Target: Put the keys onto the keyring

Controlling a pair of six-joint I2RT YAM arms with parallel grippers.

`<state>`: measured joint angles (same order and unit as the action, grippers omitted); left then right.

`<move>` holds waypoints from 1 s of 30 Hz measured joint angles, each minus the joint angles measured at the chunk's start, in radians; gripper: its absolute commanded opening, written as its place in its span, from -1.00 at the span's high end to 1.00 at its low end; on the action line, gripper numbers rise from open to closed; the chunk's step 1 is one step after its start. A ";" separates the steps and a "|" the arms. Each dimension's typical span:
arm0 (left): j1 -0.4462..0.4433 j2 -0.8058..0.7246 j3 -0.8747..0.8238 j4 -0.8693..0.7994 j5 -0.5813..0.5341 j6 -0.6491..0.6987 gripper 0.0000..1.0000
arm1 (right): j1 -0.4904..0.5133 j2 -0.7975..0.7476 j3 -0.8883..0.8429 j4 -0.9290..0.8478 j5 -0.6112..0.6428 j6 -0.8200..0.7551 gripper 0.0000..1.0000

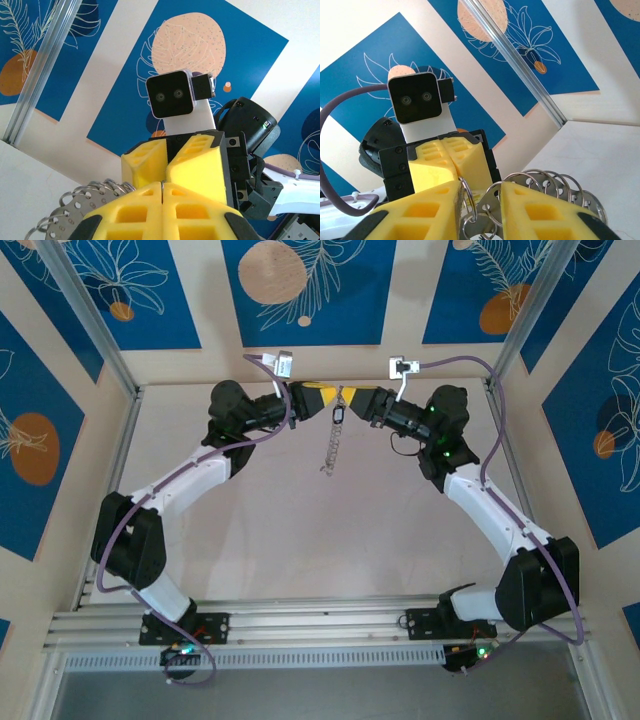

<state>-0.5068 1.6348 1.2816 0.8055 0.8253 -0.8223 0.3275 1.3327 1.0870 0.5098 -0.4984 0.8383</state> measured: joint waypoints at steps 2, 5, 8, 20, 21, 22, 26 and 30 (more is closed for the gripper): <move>0.000 0.000 0.000 0.000 0.000 0.000 1.00 | 0.002 0.006 0.004 0.000 -0.003 0.000 0.54; 0.000 0.001 0.000 -0.001 0.000 -0.001 1.00 | 0.005 0.008 0.007 0.001 -0.006 0.000 0.64; 0.000 0.003 0.000 0.000 0.000 -0.007 1.00 | 0.007 0.011 0.013 0.001 -0.013 -0.002 0.82; 0.003 0.004 0.000 0.002 -0.009 -0.010 0.92 | 0.000 0.030 0.047 -0.017 -0.063 -0.017 1.00; 0.003 0.004 0.000 0.001 -0.005 -0.010 0.72 | -0.003 0.031 0.056 -0.031 -0.075 -0.025 1.00; 0.003 0.004 0.001 0.000 -0.001 -0.010 0.61 | -0.006 0.033 0.063 -0.042 -0.086 -0.031 1.00; 0.005 0.005 0.013 -0.010 0.047 -0.006 0.25 | -0.023 0.055 0.116 -0.120 -0.143 -0.077 1.00; 0.021 0.005 0.029 -0.024 0.106 0.004 0.10 | -0.047 0.077 0.171 -0.221 -0.221 -0.143 1.00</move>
<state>-0.4854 1.6394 1.3106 0.7815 0.9314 -0.8181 0.2802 1.4097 1.2583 0.2890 -0.7197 0.6949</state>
